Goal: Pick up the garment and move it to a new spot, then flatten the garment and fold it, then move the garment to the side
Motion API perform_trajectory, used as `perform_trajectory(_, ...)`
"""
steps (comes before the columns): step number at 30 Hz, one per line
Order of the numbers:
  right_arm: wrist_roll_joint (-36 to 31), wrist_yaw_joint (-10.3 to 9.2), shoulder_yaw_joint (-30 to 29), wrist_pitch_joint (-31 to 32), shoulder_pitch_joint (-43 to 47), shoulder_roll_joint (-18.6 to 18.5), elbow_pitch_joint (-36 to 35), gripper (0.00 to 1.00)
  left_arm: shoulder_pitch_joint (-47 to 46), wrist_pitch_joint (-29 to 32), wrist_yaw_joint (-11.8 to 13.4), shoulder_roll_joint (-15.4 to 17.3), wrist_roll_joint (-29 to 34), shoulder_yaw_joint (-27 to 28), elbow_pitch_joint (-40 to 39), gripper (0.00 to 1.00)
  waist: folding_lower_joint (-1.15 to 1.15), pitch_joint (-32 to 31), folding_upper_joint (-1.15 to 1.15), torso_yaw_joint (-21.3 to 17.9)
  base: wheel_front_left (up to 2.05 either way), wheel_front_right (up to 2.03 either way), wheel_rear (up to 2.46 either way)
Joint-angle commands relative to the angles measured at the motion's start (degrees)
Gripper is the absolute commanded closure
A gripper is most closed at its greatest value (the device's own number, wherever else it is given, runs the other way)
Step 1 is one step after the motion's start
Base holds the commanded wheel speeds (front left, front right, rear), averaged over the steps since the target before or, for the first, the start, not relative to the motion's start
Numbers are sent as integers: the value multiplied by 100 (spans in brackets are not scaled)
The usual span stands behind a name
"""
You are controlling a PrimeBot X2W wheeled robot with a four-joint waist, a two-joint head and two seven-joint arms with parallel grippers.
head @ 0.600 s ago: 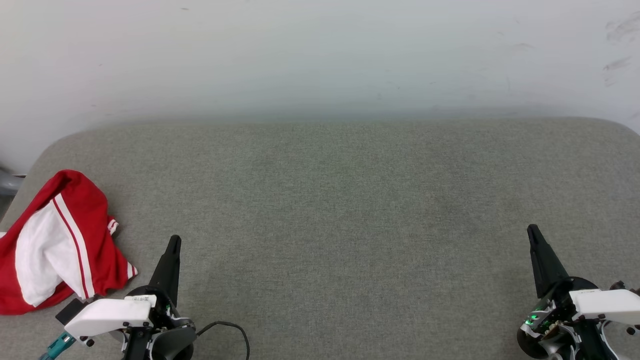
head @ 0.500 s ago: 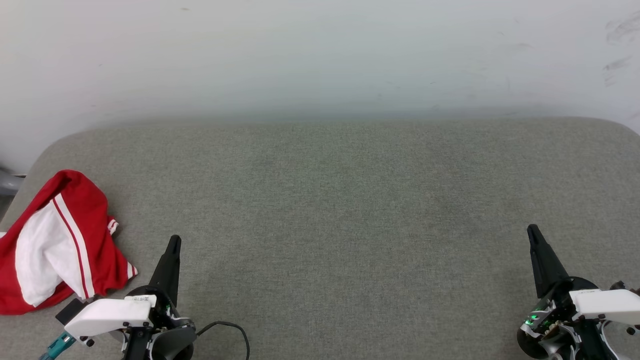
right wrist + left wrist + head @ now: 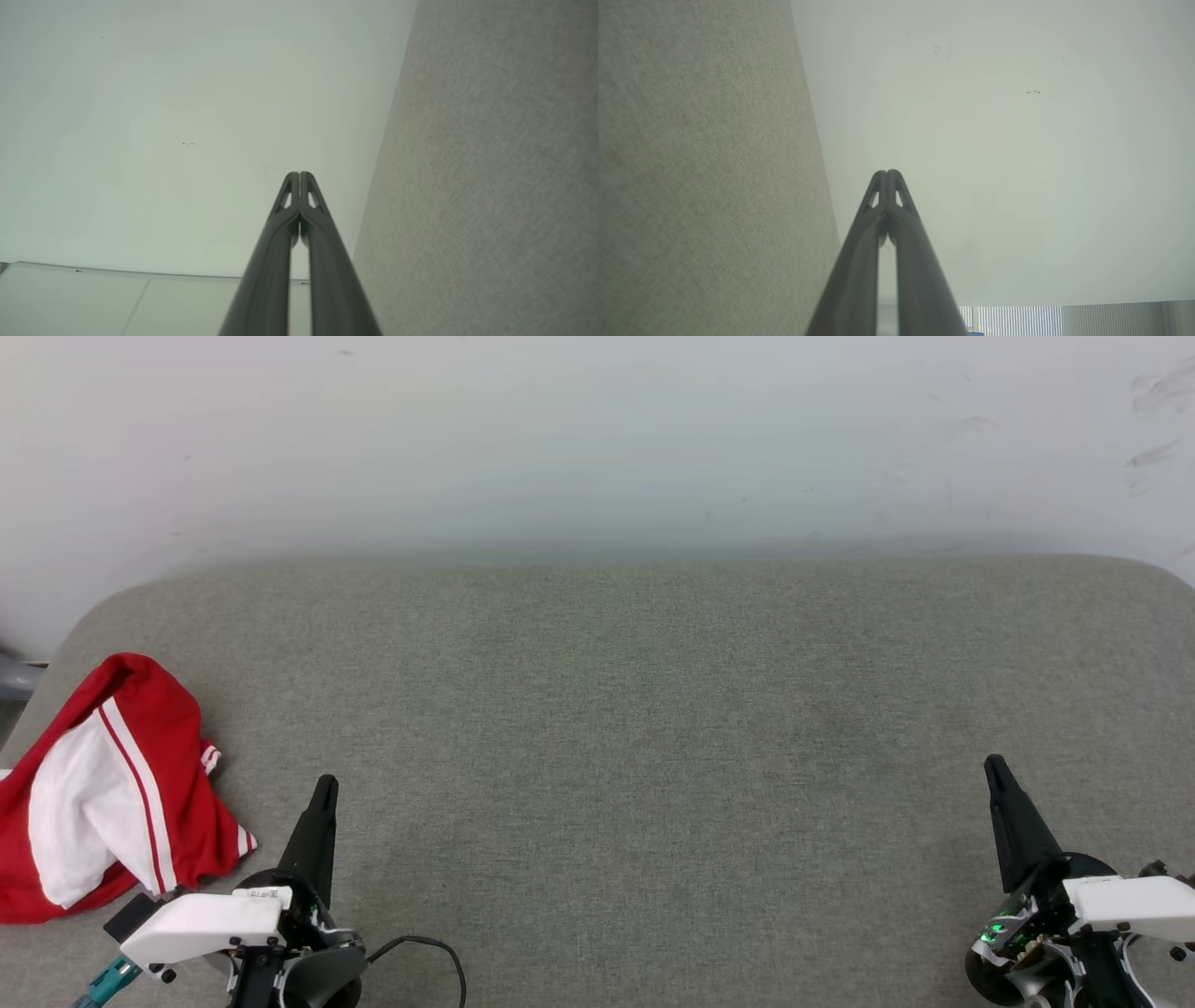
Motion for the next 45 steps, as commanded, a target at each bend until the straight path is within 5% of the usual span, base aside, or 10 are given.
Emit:
perform_trajectory(1,-30,-2,-1,3,-71,18,5,100,-35,11,-27,-9,2,15,-4,100,0,0,0,0,0,0,0)
perform_trajectory(5,-29,-2,-1,3,-71,18,5,100,-35,11,-27,-9,2,15,-4,100,0,0,0,0,0,0,0)
perform_trajectory(6,0,0,0,0,0,0,0,0,0,0,0,0,0,0,0,0,0,0,0,0,0,0,0)
perform_trajectory(26,-283,-1,300,-487,223,-34,-319,0,62,-490,4,57,352,-525,-316,0,0,9,0,-6,0,0,0)
perform_trajectory(45,-3481,-1,193,-905,323,-7,-675,0,141,-908,0,-3,3156,-517,-755,0,0,22,0,-12,0,0,0)
